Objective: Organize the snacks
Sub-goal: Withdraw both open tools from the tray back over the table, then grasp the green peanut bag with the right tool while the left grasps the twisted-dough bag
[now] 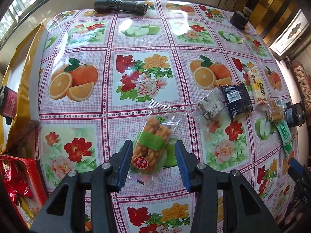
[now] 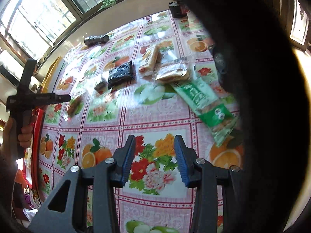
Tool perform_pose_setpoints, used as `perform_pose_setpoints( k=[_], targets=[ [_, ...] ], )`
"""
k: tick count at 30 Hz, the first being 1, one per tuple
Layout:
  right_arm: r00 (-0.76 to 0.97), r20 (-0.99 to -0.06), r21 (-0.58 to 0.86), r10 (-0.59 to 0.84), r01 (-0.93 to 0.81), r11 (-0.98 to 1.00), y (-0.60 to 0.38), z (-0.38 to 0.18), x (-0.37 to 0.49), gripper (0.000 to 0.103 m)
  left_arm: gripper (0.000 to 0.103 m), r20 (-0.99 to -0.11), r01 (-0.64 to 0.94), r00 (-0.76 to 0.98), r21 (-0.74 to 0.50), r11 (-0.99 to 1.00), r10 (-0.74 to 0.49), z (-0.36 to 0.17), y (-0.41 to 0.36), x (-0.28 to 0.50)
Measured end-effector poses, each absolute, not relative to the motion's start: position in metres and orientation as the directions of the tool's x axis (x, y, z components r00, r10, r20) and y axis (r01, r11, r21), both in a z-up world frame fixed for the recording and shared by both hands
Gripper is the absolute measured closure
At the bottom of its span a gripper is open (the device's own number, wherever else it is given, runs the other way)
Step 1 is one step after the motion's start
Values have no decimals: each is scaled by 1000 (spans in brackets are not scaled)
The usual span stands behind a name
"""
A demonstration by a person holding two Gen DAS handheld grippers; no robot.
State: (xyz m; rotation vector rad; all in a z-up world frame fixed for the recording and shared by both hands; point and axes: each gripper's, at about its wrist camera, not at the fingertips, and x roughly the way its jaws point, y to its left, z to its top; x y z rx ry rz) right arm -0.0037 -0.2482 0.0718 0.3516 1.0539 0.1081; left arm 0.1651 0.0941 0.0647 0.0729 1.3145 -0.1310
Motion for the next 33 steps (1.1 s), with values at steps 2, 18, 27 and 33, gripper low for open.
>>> perform_pose_setpoints(
  k=[2, 18, 27, 33],
  targets=[
    [508, -821, 344, 261, 74, 936, -259, 74, 4, 61, 59, -971, 151, 236, 0, 989, -36, 59, 90, 167],
    [467, -884, 28, 27, -4, 1000, -256, 60, 56, 57, 51, -980, 208, 196, 7, 978, -35, 36, 84, 163],
    [394, -917, -68, -58, -12, 998, -262, 46, 60, 46, 49, -981, 208, 194, 11, 978, -30, 35, 73, 174],
    [344, -939, 1, 1, 1, 1000, -277, 33, 60, 50, 53, -979, 205, 200, 9, 979, -33, 36, 77, 168]
  ],
)
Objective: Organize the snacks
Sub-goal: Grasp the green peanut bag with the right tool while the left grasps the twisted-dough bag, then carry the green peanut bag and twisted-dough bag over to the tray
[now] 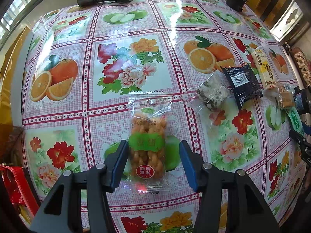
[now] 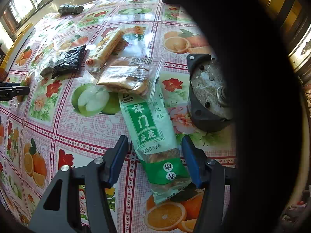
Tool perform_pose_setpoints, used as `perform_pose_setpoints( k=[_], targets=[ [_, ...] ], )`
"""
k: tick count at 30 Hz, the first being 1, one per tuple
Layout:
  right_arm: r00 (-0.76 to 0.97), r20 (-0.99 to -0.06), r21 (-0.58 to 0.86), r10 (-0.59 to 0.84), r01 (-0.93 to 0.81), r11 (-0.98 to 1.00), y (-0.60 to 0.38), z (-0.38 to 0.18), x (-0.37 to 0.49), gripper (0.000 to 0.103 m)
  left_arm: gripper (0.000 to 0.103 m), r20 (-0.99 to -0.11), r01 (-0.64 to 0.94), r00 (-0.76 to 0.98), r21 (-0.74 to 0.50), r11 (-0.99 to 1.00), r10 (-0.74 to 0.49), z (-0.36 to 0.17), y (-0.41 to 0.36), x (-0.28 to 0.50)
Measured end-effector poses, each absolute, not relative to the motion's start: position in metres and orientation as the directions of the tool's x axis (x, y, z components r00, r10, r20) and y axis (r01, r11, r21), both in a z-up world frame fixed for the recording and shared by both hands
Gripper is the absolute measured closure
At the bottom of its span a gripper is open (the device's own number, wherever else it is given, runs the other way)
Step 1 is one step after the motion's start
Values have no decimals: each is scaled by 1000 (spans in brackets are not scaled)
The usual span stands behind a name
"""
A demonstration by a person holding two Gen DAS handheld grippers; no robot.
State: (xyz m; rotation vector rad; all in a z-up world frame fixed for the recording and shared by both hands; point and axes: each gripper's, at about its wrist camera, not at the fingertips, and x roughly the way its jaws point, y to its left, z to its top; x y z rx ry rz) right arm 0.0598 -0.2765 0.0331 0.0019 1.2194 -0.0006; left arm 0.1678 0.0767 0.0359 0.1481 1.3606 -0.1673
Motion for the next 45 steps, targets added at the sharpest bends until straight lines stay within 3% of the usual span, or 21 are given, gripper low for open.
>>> perform_pose_setpoints(
  k=[3, 6, 33, 45],
  targets=[
    [350, -937, 13, 19, -19, 1000, -274, 35, 56, 66, 69, -980, 220, 195, 1, 976, -43, 38, 78, 162],
    [351, -936, 30, 31, -9, 1000, -272, 36, 50, 71, 69, -980, 232, 191, -5, 973, -51, 37, 79, 152],
    [332, -880, 335, 339, -70, 940, -126, 38, -89, 72, 69, -969, 292, 195, -92, 952, -153, 33, 139, -88],
    [290, -874, 363, 391, -147, 920, -47, 46, -106, 72, 69, -953, 280, 247, -106, 954, -178, 55, 175, -126]
  ],
)
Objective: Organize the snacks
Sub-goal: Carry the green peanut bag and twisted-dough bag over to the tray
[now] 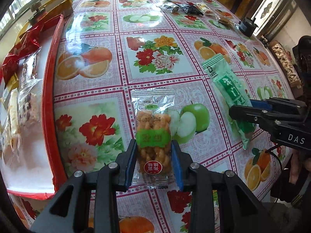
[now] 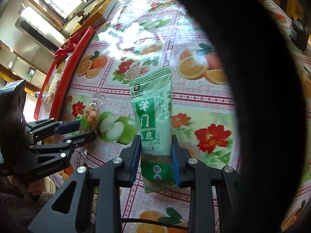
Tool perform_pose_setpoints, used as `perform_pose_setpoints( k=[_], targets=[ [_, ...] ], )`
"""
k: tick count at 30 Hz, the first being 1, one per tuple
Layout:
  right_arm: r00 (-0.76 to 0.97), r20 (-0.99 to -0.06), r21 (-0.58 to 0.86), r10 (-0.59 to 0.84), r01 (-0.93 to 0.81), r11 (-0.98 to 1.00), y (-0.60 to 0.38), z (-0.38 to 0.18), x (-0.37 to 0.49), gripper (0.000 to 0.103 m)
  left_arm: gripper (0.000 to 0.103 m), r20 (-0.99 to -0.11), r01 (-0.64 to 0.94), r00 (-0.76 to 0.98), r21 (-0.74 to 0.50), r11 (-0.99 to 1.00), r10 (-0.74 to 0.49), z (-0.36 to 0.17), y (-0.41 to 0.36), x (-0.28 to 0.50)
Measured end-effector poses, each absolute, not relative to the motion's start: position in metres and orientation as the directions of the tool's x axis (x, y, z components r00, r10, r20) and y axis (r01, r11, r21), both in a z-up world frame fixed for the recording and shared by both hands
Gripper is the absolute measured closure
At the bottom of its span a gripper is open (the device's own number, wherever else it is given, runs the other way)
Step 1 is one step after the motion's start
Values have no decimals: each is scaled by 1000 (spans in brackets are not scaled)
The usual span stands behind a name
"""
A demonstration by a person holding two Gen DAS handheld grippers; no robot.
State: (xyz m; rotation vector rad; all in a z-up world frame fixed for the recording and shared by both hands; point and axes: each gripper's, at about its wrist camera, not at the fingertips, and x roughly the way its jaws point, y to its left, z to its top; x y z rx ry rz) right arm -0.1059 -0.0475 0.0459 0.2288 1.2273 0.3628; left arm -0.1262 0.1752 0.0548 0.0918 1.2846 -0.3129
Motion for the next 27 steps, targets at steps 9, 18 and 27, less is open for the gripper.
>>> perform_pose_setpoints(
  k=[9, 18, 27],
  targets=[
    [273, -865, 369, 421, -221, 903, -10, 63, -108, 72, 69, -931, 270, 292, -139, 953, -219, 77, 187, -140],
    [275, -837, 391, 473, -305, 868, 32, 90, -100, 72, 69, -903, 246, 342, -180, 952, -259, 108, 218, -155],
    [272, -807, 407, 525, -388, 827, 80, 109, -79, 72, 69, -876, 144, 431, -172, 974, -218, 140, 275, -148]
  ],
)
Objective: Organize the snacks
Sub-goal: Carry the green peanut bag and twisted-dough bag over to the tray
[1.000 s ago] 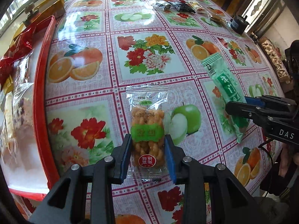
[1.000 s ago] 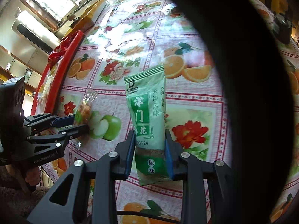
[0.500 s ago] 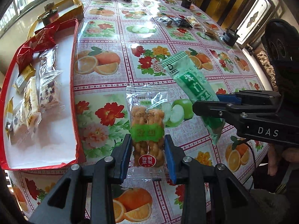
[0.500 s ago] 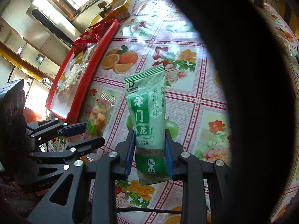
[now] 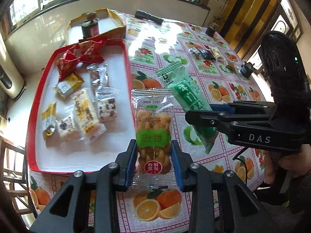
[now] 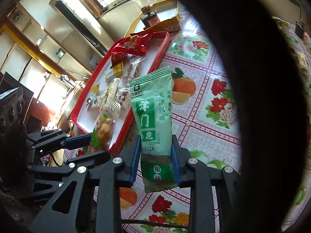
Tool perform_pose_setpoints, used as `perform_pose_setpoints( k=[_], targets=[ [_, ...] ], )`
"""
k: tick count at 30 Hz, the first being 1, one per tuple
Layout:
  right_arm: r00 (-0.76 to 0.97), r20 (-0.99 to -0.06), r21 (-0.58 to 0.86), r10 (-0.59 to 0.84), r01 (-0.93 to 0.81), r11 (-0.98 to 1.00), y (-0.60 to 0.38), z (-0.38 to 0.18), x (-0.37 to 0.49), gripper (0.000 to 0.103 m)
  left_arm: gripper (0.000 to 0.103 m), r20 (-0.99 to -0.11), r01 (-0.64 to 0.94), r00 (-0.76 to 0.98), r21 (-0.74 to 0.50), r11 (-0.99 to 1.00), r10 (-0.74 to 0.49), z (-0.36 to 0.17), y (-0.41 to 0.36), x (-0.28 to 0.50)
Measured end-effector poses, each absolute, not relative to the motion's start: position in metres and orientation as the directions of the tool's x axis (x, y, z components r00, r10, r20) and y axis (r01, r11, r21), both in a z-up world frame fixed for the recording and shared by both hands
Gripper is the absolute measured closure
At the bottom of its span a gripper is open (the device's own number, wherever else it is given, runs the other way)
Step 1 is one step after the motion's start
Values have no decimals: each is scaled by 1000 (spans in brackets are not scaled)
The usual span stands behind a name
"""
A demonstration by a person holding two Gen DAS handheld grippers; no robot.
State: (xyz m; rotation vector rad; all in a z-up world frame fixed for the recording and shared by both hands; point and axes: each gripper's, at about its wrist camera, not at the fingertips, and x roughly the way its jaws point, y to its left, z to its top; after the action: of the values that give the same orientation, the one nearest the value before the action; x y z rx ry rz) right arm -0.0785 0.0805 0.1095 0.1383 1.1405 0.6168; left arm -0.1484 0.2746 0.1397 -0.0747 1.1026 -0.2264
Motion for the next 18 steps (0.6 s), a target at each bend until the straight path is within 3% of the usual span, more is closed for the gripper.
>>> perform_pose_setpoints(
  k=[18],
  targets=[
    [244, -775, 484, 583, -365, 796, 167, 98, 7, 72, 69, -883, -99, 470, -66, 993, -11, 126, 371, -62]
  ],
)
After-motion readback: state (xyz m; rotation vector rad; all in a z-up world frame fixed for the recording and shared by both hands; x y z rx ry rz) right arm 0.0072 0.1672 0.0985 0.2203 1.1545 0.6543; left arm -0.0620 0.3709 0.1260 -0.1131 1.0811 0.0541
